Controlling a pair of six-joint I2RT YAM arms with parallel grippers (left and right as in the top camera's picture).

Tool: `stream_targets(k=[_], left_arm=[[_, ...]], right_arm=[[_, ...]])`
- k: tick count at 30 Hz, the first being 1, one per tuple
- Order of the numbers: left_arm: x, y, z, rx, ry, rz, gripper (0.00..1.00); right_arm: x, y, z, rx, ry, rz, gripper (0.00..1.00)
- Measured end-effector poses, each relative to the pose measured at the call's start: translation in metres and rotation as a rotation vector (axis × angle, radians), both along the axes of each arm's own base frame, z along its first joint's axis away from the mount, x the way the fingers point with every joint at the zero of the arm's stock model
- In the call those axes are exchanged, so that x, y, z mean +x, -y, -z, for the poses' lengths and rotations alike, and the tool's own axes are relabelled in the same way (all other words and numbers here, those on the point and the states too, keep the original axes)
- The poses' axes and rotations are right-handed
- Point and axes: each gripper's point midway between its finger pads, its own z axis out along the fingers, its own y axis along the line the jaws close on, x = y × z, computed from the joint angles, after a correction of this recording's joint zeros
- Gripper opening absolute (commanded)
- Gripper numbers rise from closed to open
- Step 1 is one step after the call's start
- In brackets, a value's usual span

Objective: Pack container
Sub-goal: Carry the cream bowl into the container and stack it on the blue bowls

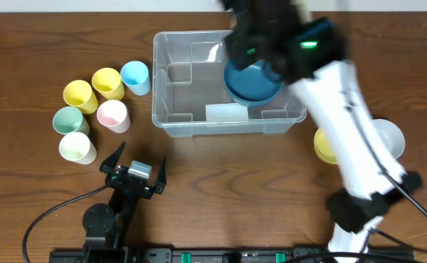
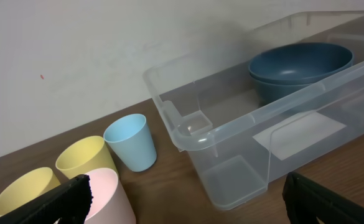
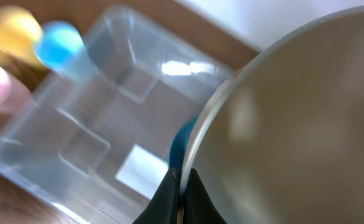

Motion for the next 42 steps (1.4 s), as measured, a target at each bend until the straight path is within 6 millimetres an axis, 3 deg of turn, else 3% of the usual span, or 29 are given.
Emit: stream_targets(k=[4, 7, 16, 24, 26, 29, 31, 38, 42], left_arm=[[0.000, 0.000, 0.000, 0.000, 0.000, 0.000, 0.98], [0.000, 0.000, 0.000, 0.000, 0.000, 0.000, 0.98], [0.000, 0.000, 0.000, 0.000, 0.000, 0.000, 0.98], [0.000, 0.000, 0.000, 0.000, 0.000, 0.000, 0.98], [0.000, 0.000, 0.000, 0.000, 0.000, 0.000, 0.98], [0.000, 0.000, 0.000, 0.000, 0.000, 0.000, 0.98], [0.000, 0.000, 0.000, 0.000, 0.000, 0.000, 0.98], [0.000, 0.000, 0.000, 0.000, 0.000, 0.000, 0.98], [0.000, 0.000, 0.000, 0.000, 0.000, 0.000, 0.98]], right_arm=[[0.010, -0.004, 0.066, -0.102, -0.105, 0.013, 0.01], [0.017, -0.003, 0.098, -0.139, -0.155, 0.022, 0.01], [0.032, 0.000, 0.133, -0.152, -0.193, 0.040, 0.01], [0.035, -0.002, 0.180, -0.177, -0.277, 0.034, 0.01], [0.033, -0.004, 0.191, -0.178, -0.303, 0.027, 0.08], [0.032, -0.004, 0.200, -0.181, -0.320, 0.028, 0.37], [0.034, -0.005, 0.201, -0.181, -0.316, 0.023, 0.48], [0.031, -0.004, 0.199, -0.186, -0.320, 0.017, 0.56], [0.028, -0.002, 0.178, -0.172, -0.301, 0.017, 0.64]])
